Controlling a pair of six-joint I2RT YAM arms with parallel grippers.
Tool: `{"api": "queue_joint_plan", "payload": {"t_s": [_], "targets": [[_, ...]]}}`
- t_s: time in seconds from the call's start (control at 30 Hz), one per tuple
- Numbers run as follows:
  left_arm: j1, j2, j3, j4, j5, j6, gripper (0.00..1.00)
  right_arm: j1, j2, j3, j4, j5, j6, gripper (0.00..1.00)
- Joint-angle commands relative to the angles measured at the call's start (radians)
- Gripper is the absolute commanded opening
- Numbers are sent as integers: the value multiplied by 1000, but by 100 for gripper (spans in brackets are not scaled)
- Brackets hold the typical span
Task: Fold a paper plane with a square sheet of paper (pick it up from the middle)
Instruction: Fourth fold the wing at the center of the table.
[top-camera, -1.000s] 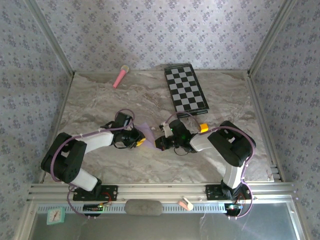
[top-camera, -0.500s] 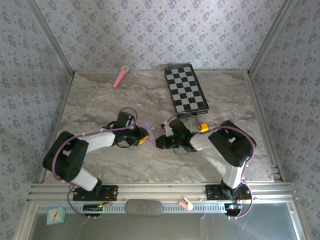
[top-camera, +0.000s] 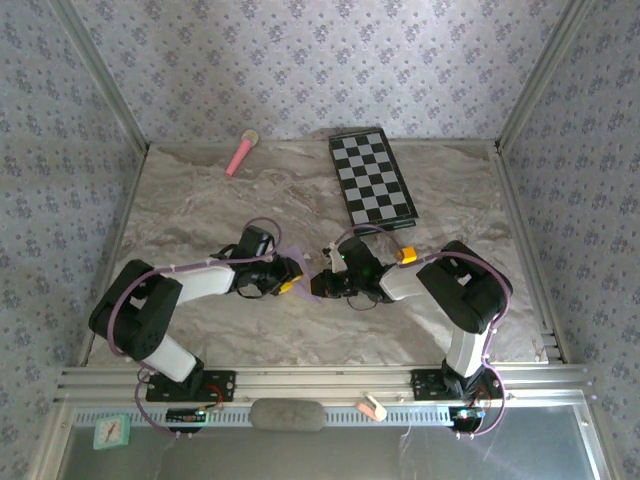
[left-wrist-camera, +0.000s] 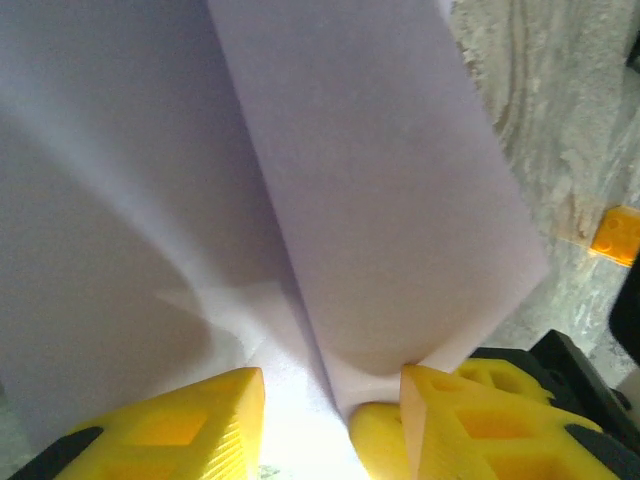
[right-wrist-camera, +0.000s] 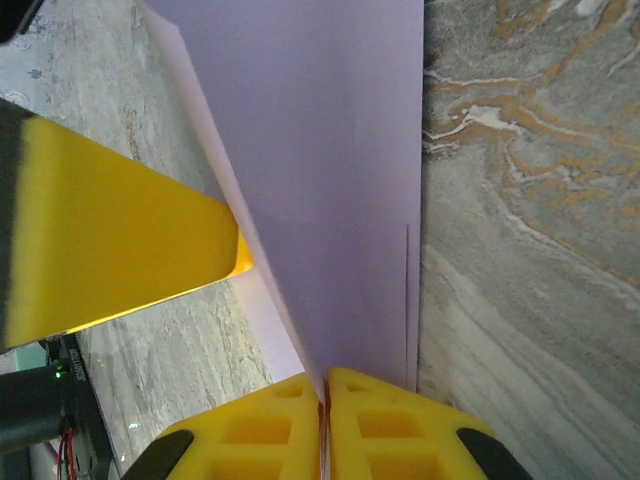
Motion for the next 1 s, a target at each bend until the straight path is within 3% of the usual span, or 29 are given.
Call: {"api": "queue_joint_plan", "payload": {"t_s": [0.0,0.27,0.63,0.97], "targets": [[-4,18,20,-33,-15,20,41,-7,17,29,-33,-24,12,11],[-7,33,24,-52,-24,19,49,-9,23,39,-62,-32,2,14],[-7,-17,-8,-8,-39,18,50,-24,38,60,-102,-43,-5,10],[-6,-23,-15,12,-29,57,58,-29,58,83,-130,-79,-19,10]]}}
